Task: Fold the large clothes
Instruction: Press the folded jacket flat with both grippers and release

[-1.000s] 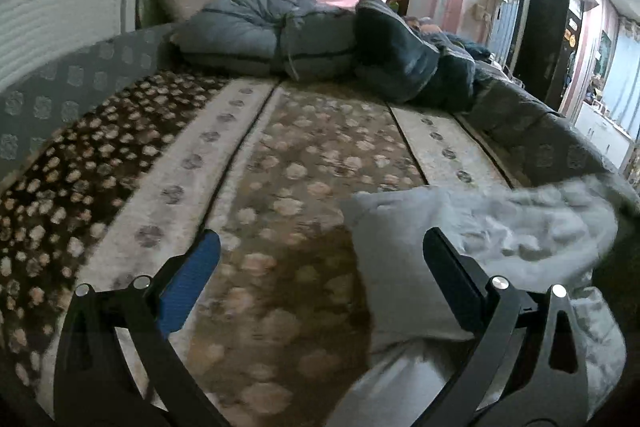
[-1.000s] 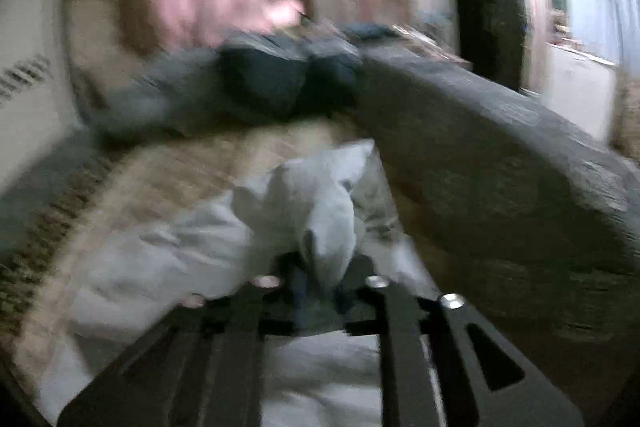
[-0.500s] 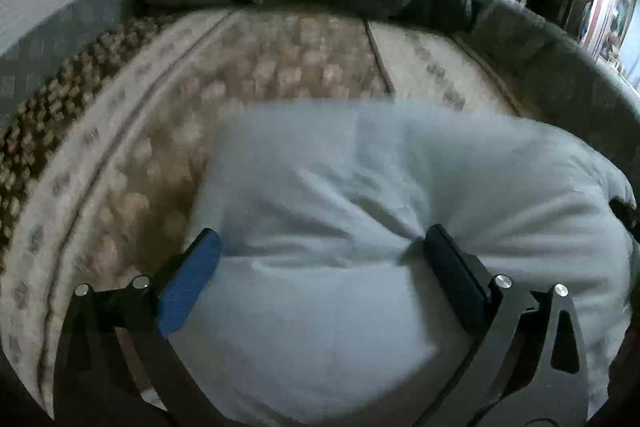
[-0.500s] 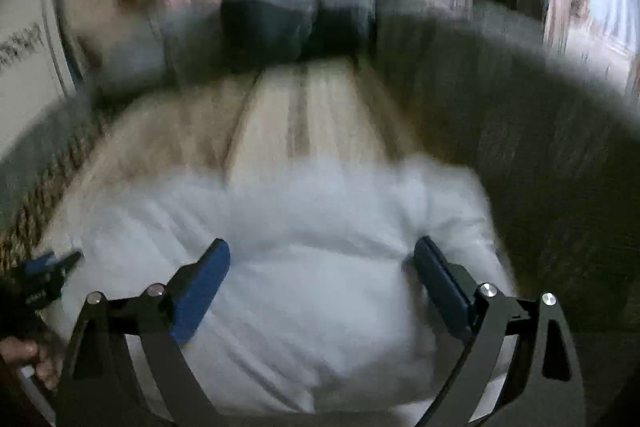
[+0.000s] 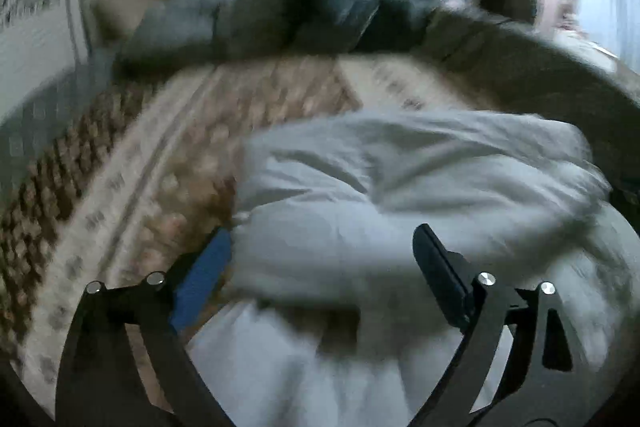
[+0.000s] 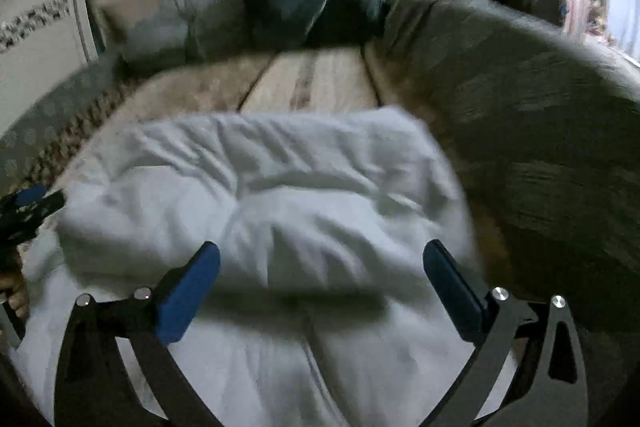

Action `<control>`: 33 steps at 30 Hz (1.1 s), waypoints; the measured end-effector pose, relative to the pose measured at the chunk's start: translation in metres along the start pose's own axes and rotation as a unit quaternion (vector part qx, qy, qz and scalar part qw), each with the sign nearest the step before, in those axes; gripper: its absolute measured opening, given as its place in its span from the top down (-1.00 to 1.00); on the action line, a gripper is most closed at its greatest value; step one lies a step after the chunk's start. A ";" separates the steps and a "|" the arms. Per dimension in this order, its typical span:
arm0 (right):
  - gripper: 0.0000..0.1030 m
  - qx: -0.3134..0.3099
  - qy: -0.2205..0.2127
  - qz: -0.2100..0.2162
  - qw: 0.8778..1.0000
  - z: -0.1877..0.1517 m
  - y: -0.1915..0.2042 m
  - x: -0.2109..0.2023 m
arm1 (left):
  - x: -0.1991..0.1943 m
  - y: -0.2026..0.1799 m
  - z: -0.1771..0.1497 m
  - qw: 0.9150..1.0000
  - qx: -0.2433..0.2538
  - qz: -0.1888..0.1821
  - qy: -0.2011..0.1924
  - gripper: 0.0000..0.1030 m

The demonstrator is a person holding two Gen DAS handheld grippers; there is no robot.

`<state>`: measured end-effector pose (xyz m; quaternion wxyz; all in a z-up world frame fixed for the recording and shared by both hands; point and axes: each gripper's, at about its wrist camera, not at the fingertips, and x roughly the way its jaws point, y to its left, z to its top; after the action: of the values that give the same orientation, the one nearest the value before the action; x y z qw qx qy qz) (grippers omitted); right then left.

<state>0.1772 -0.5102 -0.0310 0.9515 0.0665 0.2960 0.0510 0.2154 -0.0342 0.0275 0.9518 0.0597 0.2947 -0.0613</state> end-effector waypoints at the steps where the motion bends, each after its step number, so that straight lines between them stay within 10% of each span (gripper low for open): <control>1: -0.96 0.016 -0.014 0.003 1.000 -0.012 -0.006 -0.023 | -0.025 0.004 -0.010 1.000 0.003 0.003 -0.021 -0.94; 6: -0.96 0.054 -0.092 -0.070 0.992 -0.104 -0.010 -0.130 | -0.138 0.031 -0.079 0.995 -0.057 0.029 -0.072 -0.94; 9: -0.96 0.041 -0.079 -0.043 0.995 -0.137 -0.005 -0.145 | -0.174 0.034 -0.135 0.991 -0.063 0.098 -0.071 -0.94; 18: -0.96 -0.028 0.021 -0.056 0.998 -0.178 -0.003 -0.138 | -0.157 0.051 -0.194 0.982 -0.092 0.159 0.041 -0.94; 33: -0.97 0.032 0.088 -0.032 0.995 -0.182 -0.022 -0.076 | -0.105 0.057 -0.197 0.976 -0.120 0.135 0.117 -0.94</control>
<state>0.0121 -0.5243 -0.1407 0.9203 0.0829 0.3820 0.0170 0.0285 0.0601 -0.0700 0.9104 -0.0091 0.3984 0.1114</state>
